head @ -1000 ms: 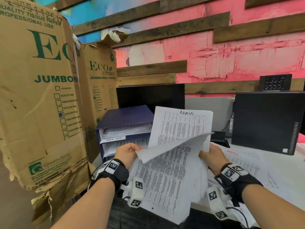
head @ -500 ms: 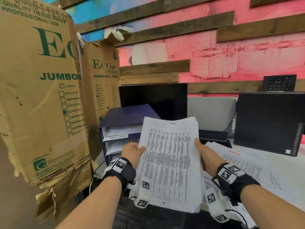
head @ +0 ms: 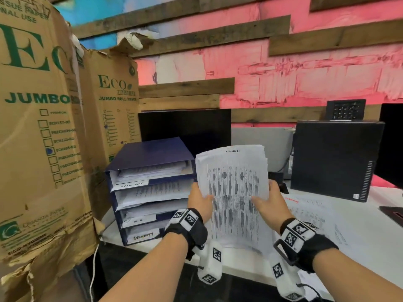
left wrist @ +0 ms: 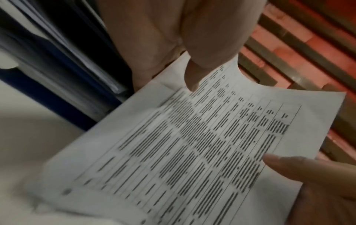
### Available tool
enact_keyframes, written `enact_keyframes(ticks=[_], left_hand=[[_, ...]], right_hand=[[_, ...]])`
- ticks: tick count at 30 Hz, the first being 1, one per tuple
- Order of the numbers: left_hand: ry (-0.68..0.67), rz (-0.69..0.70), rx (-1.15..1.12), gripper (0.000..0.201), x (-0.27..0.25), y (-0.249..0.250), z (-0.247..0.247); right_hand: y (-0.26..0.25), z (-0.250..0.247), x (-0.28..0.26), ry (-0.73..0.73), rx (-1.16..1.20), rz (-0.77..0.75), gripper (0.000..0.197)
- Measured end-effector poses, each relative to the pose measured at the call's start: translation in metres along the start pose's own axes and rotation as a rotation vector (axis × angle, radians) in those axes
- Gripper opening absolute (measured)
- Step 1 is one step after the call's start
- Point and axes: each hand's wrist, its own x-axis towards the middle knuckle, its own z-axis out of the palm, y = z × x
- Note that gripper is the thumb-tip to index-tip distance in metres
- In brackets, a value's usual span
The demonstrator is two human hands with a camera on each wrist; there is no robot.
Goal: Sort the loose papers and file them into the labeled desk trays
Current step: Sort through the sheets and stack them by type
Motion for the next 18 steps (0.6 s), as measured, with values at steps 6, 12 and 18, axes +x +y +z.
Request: enact_keyframes(ticks=[6,12,18], left_hand=[[-0.186,-0.064,0.264,0.025,-0.001,-0.039,0.019],[-0.218,-0.077,0.295,0.03,0.001,-0.033,-0.008],[-0.24,-0.123,0.238,0.019,-0.006,-0.042,-0.074]], right_hand=[[0.048,-0.004,-0.01,-0.188,-0.302,0.16,0.042],[0.045,-0.005,0.001,-0.094,-0.269,0.11,0.034],[0.012,0.016,0.004,-0.248,-0.163,0.111,0.035]])
